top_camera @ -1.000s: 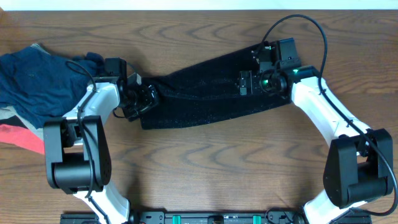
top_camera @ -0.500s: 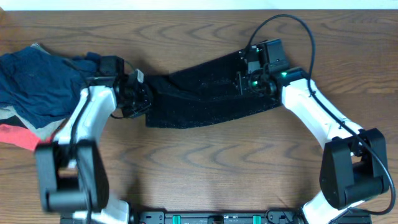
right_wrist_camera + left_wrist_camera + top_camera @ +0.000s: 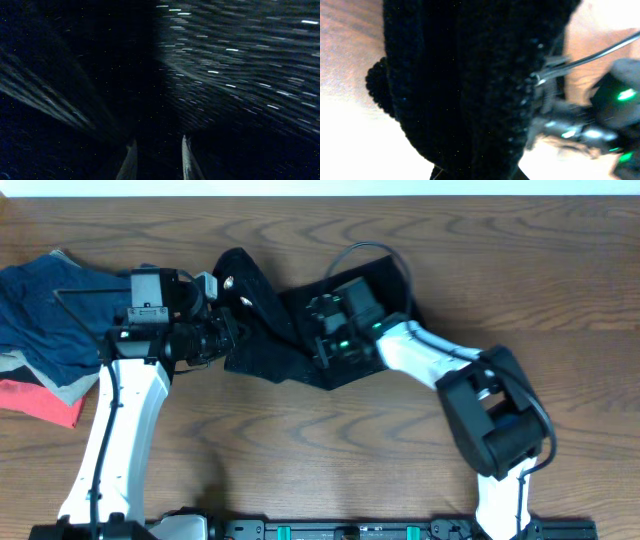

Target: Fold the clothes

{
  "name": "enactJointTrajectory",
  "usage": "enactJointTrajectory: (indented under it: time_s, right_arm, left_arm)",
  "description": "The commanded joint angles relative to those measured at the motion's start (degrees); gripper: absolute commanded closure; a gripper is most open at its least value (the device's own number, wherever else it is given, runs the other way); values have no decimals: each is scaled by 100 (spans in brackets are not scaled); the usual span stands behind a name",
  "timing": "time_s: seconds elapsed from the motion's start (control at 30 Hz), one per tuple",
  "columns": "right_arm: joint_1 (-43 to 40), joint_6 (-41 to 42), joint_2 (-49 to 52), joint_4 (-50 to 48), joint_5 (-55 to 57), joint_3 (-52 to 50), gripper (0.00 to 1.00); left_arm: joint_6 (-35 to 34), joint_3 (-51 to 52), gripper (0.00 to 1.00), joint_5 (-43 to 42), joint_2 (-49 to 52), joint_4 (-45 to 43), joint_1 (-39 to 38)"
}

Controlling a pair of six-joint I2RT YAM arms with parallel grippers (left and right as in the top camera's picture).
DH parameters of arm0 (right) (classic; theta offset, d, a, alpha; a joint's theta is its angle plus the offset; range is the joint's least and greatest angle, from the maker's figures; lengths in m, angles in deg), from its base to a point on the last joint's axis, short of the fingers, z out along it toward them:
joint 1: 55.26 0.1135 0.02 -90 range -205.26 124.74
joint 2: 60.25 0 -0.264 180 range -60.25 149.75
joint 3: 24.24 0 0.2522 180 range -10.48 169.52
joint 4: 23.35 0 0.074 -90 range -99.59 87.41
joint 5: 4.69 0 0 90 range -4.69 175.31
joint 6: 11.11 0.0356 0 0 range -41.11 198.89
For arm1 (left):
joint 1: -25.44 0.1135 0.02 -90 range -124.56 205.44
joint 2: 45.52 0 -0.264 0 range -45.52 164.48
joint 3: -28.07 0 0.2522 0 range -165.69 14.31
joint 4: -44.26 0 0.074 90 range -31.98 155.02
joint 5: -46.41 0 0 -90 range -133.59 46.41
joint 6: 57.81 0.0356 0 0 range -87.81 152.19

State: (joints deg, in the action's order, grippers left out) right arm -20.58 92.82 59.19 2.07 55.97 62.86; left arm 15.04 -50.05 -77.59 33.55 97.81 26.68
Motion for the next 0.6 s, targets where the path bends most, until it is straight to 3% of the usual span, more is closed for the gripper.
enactJointTrajectory:
  time_s: [0.0, 0.03, 0.2, 0.37, 0.57]
  right_arm:
    - [498, 210, 352, 42, -133, -39, 73]
    - [544, 210, 330, 50, -22, -35, 72]
    - [302, 186, -162, 103, 109, -22, 48]
    - [-479, 98, -1075, 553, 752, -22, 42]
    - [-1547, -33, -1585, 1231, 1266, -22, 46]
  left_arm:
    - [-116, -76, 93, -546, -269, -44, -9]
    - [-114, -101, 94, -544, -306, -61, -4]
    - [-116, -114, 94, -542, -380, -186, -2]
    - [-114, -114, 94, -542, -378, -168, -2]
    - [-116, -114, 94, -544, -378, -170, -4]
